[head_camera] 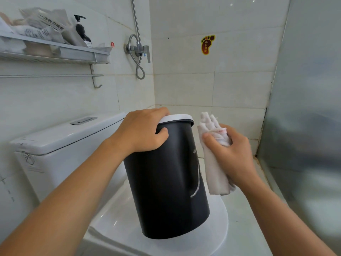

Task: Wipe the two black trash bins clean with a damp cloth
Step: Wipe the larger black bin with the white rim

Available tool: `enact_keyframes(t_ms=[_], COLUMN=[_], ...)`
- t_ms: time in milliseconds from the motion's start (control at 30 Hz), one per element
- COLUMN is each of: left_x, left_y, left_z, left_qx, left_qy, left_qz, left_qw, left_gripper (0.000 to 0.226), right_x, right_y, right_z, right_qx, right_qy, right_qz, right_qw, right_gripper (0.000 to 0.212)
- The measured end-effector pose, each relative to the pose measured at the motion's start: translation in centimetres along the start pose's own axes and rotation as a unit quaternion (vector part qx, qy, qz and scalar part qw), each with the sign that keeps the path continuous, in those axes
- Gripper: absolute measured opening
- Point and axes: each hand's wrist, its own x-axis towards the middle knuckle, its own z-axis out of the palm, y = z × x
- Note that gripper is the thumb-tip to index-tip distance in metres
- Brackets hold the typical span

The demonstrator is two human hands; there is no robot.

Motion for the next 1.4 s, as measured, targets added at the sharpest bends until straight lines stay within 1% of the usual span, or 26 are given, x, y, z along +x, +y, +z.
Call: enact_keyframes(t_ms=[67,100,167,267,333,400,533,633,733,833,933,1033,1133,1200,1267,1333,1400], left_x=[0.4,0.5,0.6,0.8,0.8,0.5,0.1,-0.3,-0.4,-0.4,-0.4,-0.4,-0.2,-0.2,-0.3,-0.5,-0.6], left_y=[0.0,0.2,0.3,0.1,-0.4,-0.8,-1.9,-2.5,-2.7,-2.5,-2.5,-2.7,-2.6,-2.8,-3.2,-3.6,-3.4], left_z=[0.2,0.5,1.0,1.7,1.8,1.7,1.4,1.6,1.6,1.7,1.7,1.6,1.5,1.4,1.3,1.2,1.1], left_qx=[-0.011,-0.008,0.014,0.009,-0.019,-0.068,-0.137,-0.170,-0.149,-0.080,-0.049,-0.051,-0.051,-0.041,-0.044,-0.062,-0.075], left_qy=[-0.002,0.000,0.020,0.056,0.069,0.082,0.095,0.095,0.092,0.092,0.093,0.084,0.064,0.054,0.050,0.048,0.042], left_qz=[-0.021,-0.029,-0.035,-0.039,-0.044,-0.064,-0.099,-0.105,-0.086,-0.061,-0.063,-0.073,-0.078,-0.099,-0.114,-0.115,-0.109], left_qw=[1.000,1.000,0.999,0.998,0.996,0.992,0.981,0.975,0.981,0.991,0.992,0.993,0.994,0.993,0.991,0.990,0.990], left_gripper=[0.029,0.032,0.037,0.033,0.038,0.040,0.032,0.030,0.039,0.048,0.051,0.049,0.056,0.055,0.048,0.041,0.043], right_x=[-0.1,-0.2,-0.5,-0.5,-0.5,-0.4,0.3,0.3,-0.3,-0.4,-0.3,-0.6,-1.6,-3.1,-5.1,-7.0,-8.8], right_y=[0.3,0.4,0.6,0.4,0.2,-0.1,-0.9,-1.1,-0.6,0.3,1.1,1.1,0.7,0.8,0.9,0.7,0.5], right_z=[0.1,0.3,0.7,1.3,1.7,1.8,1.1,1.1,2.1,3.3,4.0,4.5,4.4,3.9,3.3,2.8,2.5], right_qx=[-0.005,-0.007,-0.025,-0.051,-0.055,-0.066,-0.065,-0.057,-0.087,-0.163,-0.206,-0.219,-0.224,-0.231,-0.244,-0.262,-0.293], right_qy=[-0.007,-0.013,-0.028,-0.057,-0.063,-0.060,-0.038,-0.043,-0.058,-0.064,-0.069,-0.065,-0.069,-0.107,-0.151,-0.197,-0.248], right_qz=[-0.010,-0.015,-0.031,-0.054,-0.068,-0.085,-0.110,-0.127,-0.164,-0.206,-0.203,-0.203,-0.225,-0.250,-0.289,-0.347,-0.402], right_qw=[1.000,1.000,0.999,0.996,0.994,0.992,0.991,0.989,0.981,0.963,0.955,0.952,0.946,0.934,0.913,0.879,0.832], right_gripper=[0.009,0.009,0.012,0.019,0.027,0.031,0.026,0.031,0.037,0.051,0.059,0.055,0.049,0.051,0.052,0.052,0.050])
